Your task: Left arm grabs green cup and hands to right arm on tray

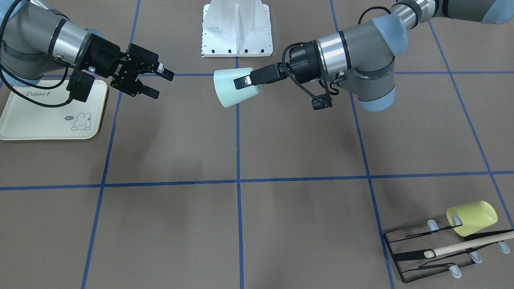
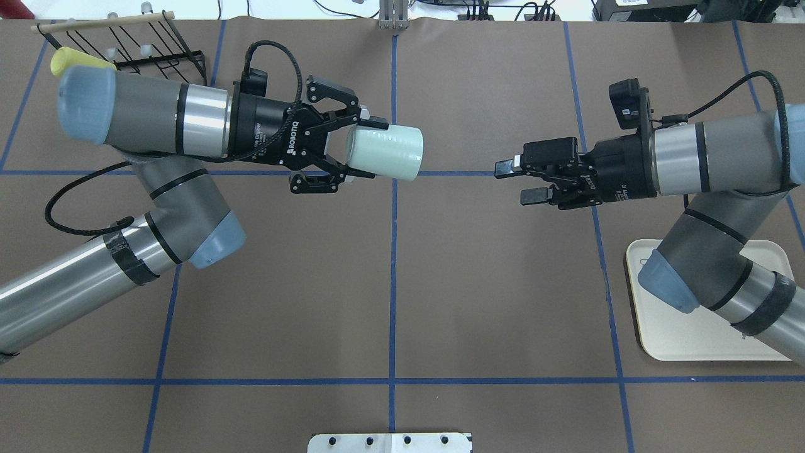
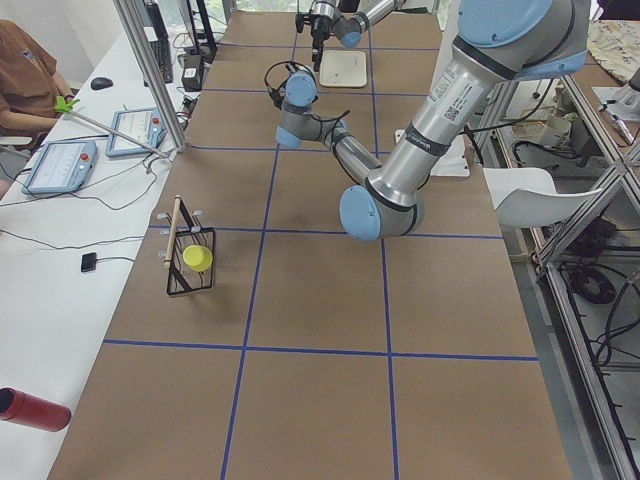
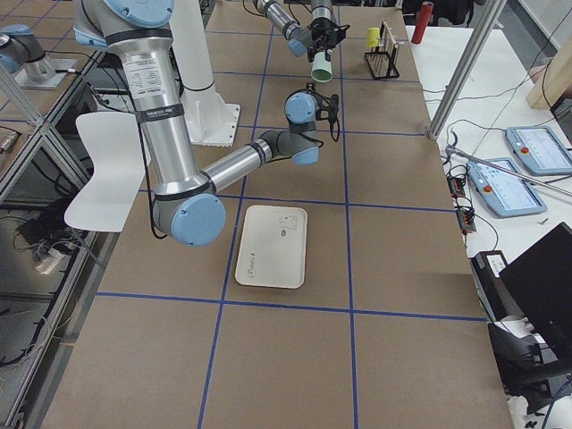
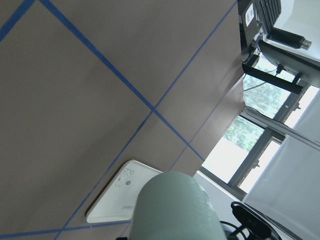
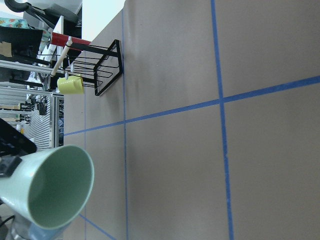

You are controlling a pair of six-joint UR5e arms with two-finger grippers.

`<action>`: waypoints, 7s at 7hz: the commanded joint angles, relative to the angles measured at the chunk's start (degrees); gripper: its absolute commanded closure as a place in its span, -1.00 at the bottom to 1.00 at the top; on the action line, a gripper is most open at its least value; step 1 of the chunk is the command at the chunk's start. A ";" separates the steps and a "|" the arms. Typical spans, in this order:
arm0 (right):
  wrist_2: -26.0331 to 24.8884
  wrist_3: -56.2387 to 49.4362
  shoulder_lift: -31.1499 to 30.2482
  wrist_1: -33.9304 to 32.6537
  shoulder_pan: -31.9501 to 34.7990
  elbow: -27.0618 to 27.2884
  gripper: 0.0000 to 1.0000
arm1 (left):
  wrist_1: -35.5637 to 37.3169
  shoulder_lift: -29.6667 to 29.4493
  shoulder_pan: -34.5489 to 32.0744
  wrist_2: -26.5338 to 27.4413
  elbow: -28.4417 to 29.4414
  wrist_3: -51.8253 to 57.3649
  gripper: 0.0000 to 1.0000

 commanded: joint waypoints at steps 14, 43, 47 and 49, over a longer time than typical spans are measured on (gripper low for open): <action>-16.49 15.26 3.92 28.40 -11.08 -6.20 -0.53 | -15.71 -2.29 11.51 16.75 0.60 -15.78 1.00; 6.80 -69.60 -19.19 -54.18 22.76 2.97 1.00 | 58.94 22.13 -34.71 -7.69 -10.11 93.12 -1.00; 3.29 -72.62 -27.27 -60.44 18.02 8.83 1.00 | 85.95 28.02 -34.80 -0.36 -22.68 116.76 -1.00; 3.81 -72.27 -28.33 -59.22 16.79 8.92 1.00 | 87.21 29.78 -34.62 -3.59 -24.71 116.76 -1.00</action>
